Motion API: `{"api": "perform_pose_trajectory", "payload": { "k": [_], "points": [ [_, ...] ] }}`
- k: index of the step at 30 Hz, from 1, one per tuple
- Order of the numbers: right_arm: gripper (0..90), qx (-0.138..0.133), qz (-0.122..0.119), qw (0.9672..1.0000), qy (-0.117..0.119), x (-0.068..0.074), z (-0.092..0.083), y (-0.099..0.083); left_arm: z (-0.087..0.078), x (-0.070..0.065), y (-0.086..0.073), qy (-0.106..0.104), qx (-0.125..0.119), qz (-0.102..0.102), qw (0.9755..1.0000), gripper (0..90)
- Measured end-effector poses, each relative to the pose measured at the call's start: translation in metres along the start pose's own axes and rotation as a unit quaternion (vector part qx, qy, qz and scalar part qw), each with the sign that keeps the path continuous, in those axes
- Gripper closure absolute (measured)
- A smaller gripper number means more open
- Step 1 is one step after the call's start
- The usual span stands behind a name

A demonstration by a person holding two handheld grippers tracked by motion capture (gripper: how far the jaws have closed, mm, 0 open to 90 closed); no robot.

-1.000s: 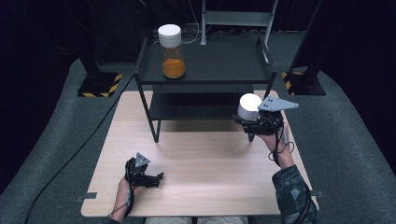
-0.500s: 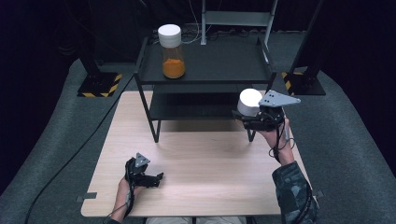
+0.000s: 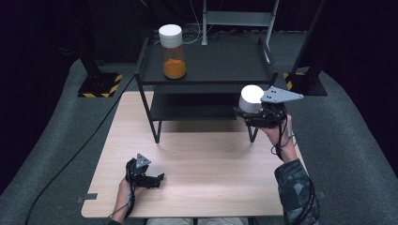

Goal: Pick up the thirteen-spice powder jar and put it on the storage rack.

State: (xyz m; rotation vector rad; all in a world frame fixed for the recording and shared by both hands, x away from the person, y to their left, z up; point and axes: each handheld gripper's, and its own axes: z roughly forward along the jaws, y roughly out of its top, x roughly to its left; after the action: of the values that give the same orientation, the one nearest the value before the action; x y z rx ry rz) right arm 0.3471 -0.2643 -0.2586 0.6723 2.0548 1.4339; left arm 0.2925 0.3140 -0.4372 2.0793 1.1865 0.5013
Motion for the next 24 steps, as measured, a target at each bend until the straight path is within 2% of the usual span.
{"api": "perform_pose_trajectory", "payload": {
  "k": [24],
  "points": [
    [30.0,-0.006,-0.007,0.9999,0.003,-0.003,-0.008,0.017,0.000,0.000,0.000,0.001,0.000,0.000,1.0000,0.5]
  ]
}}
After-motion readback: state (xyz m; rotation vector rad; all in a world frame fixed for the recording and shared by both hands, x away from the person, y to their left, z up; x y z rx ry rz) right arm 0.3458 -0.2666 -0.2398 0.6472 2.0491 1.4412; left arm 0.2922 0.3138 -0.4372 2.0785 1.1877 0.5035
